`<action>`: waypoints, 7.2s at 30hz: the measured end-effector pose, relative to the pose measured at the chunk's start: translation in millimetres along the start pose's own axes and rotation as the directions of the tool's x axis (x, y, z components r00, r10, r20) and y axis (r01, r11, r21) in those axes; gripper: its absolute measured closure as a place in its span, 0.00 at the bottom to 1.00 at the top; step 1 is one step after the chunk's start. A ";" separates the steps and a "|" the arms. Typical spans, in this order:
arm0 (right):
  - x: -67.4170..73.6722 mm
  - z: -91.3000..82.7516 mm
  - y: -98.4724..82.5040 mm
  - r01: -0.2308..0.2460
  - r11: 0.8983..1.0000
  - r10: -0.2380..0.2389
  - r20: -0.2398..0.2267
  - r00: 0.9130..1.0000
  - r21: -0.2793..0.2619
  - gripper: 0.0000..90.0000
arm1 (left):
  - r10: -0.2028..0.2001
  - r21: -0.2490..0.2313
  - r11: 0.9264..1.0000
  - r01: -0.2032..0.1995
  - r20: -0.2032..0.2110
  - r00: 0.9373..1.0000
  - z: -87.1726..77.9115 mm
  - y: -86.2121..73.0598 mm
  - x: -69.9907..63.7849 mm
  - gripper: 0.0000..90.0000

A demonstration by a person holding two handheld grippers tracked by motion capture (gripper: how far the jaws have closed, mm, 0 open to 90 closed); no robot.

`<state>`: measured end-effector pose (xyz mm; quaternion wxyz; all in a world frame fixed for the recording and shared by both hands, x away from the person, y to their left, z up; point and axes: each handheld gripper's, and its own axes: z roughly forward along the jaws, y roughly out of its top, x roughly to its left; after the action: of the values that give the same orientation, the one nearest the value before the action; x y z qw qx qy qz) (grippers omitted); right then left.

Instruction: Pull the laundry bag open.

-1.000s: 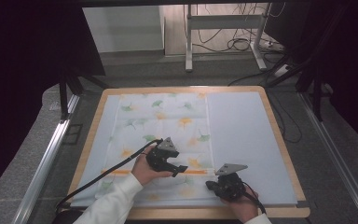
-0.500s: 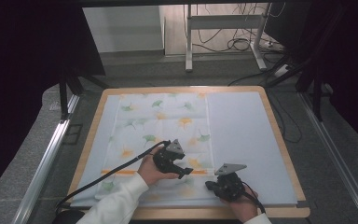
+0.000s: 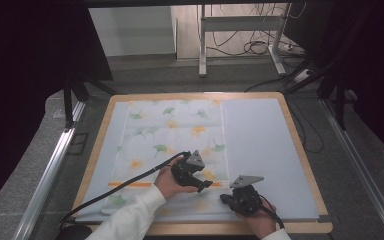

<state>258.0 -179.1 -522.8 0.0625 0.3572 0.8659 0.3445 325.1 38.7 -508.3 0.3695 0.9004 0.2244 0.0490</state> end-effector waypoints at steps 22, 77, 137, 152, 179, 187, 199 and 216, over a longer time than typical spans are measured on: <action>1.7 -0.6 0.5 0.011 1.000 -0.011 0.003 1.000 0.008 0.98 | 0.070 0.013 0.997 -0.071 0.040 0.997 23.3 20.5 -13.3 0.46; -0.4 0.4 5.5 0.016 1.000 -0.016 0.018 1.000 0.004 0.98 | 0.057 0.041 0.998 -0.057 -0.005 0.998 47.6 32.2 -24.8 1.00; -36.1 5.6 11.5 -0.231 0.973 0.231 -0.007 0.973 -0.028 0.99 | 0.092 0.023 0.996 -0.091 -0.044 0.995 45.5 22.2 -27.8 1.00; -42.1 6.8 10.7 -0.279 0.960 0.278 -0.039 0.960 -0.023 0.99 | 0.135 0.046 0.990 -0.132 -0.075 0.988 42.8 20.7 -30.7 1.00; -43.3 7.3 10.1 -0.280 0.960 0.279 -0.051 0.959 -0.028 0.99 | 0.122 0.060 0.991 -0.116 -0.091 0.988 33.6 12.6 -28.4 1.00; -43.5 7.3 10.1 -0.279 0.960 0.277 -0.052 0.959 -0.028 0.99 | 0.111 0.056 0.993 -0.106 -0.089 0.990 33.6 12.2 -27.6 1.00; -44.0 6.8 18.4 -0.274 0.960 0.273 -0.016 0.962 -0.054 0.99 | 0.102 0.047 0.994 -0.098 -0.090 0.991 35.4 11.4 -26.8 1.00; -44.8 12.3 20.0 -0.273 0.961 0.273 -0.009 0.962 -0.040 0.99 | 0.130 0.069 0.990 -0.123 -0.117 0.985 31.8 9.5 -28.7 1.00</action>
<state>306.9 -191.8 -525.4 0.0203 0.4711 0.8014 0.3680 311.0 -0.3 -522.4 0.3235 0.9191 0.1903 0.1200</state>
